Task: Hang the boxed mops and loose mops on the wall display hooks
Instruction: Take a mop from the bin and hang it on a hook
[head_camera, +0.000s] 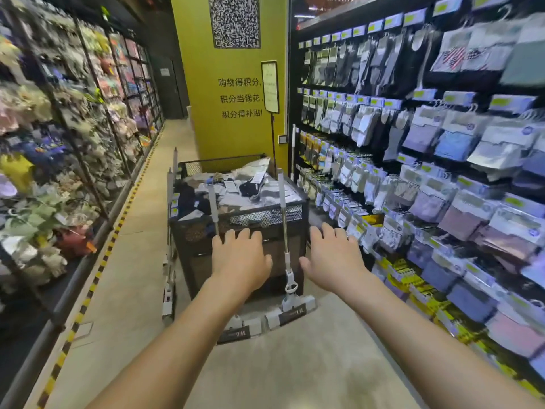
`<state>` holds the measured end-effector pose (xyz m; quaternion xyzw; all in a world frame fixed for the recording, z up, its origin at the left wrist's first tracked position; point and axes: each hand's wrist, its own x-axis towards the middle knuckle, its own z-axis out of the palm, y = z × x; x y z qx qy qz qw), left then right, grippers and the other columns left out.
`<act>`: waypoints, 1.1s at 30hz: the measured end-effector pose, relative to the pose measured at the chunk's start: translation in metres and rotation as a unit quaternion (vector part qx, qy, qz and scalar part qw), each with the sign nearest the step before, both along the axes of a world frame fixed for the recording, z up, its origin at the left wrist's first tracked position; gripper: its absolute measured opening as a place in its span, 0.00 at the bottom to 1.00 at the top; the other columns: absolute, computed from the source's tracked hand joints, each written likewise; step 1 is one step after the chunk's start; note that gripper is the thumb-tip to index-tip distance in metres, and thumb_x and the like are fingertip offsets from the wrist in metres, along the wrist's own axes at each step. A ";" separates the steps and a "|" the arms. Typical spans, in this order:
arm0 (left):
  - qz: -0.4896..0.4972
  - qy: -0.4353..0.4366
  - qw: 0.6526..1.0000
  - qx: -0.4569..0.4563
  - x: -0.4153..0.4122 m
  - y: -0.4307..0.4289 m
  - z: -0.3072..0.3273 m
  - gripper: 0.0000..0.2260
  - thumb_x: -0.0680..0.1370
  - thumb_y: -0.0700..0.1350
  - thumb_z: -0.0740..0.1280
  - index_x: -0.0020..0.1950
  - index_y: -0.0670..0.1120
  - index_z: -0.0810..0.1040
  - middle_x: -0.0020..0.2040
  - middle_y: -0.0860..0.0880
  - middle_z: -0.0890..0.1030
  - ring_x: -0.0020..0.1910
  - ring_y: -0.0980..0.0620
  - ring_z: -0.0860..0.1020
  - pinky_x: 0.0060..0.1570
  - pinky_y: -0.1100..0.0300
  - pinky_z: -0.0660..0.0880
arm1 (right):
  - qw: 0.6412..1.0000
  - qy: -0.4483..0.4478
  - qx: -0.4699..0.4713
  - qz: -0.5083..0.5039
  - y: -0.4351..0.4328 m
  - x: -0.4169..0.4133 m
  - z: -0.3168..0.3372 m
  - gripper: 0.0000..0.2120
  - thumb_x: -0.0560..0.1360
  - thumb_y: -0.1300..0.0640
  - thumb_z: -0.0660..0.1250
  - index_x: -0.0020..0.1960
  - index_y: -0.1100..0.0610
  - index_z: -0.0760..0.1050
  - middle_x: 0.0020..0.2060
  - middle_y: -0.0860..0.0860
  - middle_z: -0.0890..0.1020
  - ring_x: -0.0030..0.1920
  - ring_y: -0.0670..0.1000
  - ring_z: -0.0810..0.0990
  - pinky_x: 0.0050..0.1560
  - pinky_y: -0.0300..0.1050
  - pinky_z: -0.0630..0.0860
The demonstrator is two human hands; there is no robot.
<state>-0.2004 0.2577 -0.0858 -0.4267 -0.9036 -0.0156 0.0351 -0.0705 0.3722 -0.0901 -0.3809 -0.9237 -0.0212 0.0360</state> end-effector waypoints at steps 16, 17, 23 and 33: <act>0.086 -0.045 0.995 -0.016 -0.047 0.220 -0.030 0.26 0.82 0.59 0.59 0.78 0.51 0.68 0.78 0.49 0.70 0.77 0.42 0.67 0.75 0.41 0.63 | 0.995 -0.040 -0.055 0.074 0.243 -0.053 -0.028 0.31 0.82 0.42 0.61 0.77 0.58 0.60 0.77 0.59 0.66 0.75 0.64 0.66 0.73 0.63 0.65; 0.093 -0.050 0.994 -0.016 -0.054 0.227 -0.034 0.26 0.82 0.59 0.58 0.78 0.51 0.68 0.78 0.49 0.70 0.77 0.42 0.67 0.75 0.41 0.63 | 0.995 -0.041 -0.059 0.075 0.254 -0.059 -0.031 0.31 0.82 0.42 0.61 0.78 0.58 0.60 0.77 0.59 0.66 0.75 0.64 0.66 0.73 0.63 0.65; 0.117 -0.069 0.990 -0.034 -0.104 0.275 -0.065 0.25 0.82 0.59 0.59 0.77 0.51 0.68 0.77 0.49 0.72 0.76 0.42 0.68 0.73 0.41 0.65 | 0.992 -0.060 -0.073 0.082 0.311 -0.110 -0.053 0.32 0.82 0.41 0.61 0.80 0.57 0.59 0.78 0.59 0.65 0.76 0.64 0.65 0.74 0.63 0.64; 0.081 -0.119 0.988 -0.054 -0.219 0.399 -0.110 0.25 0.83 0.58 0.58 0.78 0.49 0.67 0.76 0.48 0.71 0.75 0.41 0.68 0.73 0.42 0.64 | 0.990 -0.084 -0.097 0.065 0.416 -0.228 -0.078 0.29 0.82 0.43 0.61 0.77 0.57 0.62 0.75 0.58 0.68 0.75 0.64 0.66 0.73 0.63 0.65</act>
